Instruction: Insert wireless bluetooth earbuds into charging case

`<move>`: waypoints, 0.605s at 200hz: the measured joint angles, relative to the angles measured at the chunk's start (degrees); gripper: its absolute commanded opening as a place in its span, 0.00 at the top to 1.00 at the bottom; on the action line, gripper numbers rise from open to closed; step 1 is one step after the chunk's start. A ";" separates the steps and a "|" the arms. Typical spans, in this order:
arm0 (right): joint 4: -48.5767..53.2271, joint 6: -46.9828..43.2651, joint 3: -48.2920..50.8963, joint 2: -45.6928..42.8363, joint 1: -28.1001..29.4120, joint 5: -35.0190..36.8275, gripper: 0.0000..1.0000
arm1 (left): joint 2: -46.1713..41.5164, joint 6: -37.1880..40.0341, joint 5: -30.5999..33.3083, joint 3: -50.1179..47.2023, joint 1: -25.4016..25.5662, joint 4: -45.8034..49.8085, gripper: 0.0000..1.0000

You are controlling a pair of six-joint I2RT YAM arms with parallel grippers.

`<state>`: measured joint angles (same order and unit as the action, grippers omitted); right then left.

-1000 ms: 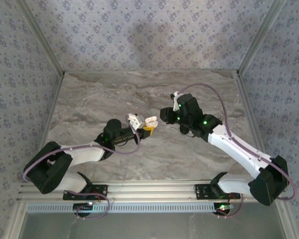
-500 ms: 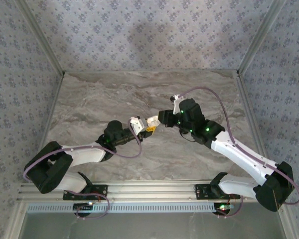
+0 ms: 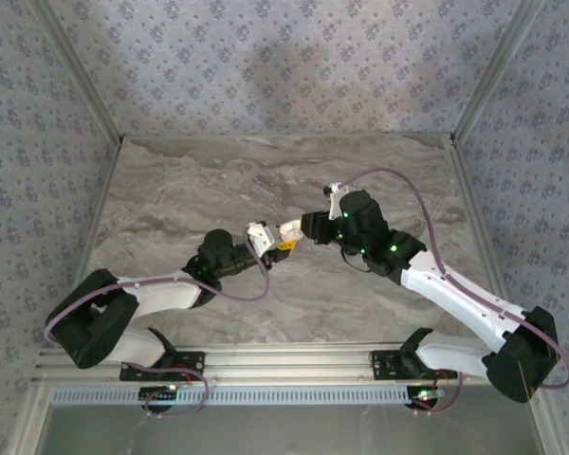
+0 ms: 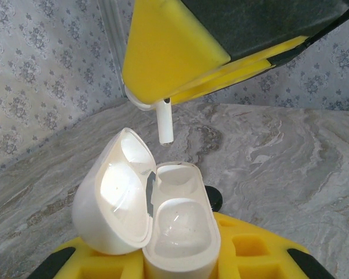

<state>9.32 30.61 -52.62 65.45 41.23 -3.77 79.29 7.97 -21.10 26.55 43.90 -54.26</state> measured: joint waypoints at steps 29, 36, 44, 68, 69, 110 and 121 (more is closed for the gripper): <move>-0.02 -0.15 0.00 0.00 0.07 0.00 0.74 | 0.00 0.00 0.15 0.00 0.04 0.00 0.87; -0.02 -0.17 0.00 0.00 0.07 0.00 0.74 | 0.00 0.00 0.15 0.00 0.04 0.00 0.87; -0.09 -0.17 0.00 0.02 0.13 0.00 0.74 | -0.02 0.00 0.15 0.00 0.04 0.00 0.87; -0.15 -0.17 0.00 0.35 0.33 -0.04 0.74 | -0.11 0.00 0.20 0.02 0.04 0.00 0.87; -0.17 -0.17 0.00 0.35 0.33 -0.04 0.74 | -0.11 0.00 0.22 0.02 0.04 0.00 0.87; -0.17 -0.20 0.00 1.01 0.72 -0.02 0.74 | -0.11 0.02 1.05 0.04 0.04 0.00 0.87; -0.15 -0.22 0.00 1.14 0.81 -0.02 0.74 | -0.11 0.02 1.14 0.04 0.04 -0.02 0.87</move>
<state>9.17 30.39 -52.62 66.59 42.04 -3.79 79.18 7.99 -19.97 26.59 43.94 -54.28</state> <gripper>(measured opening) 0.261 0.219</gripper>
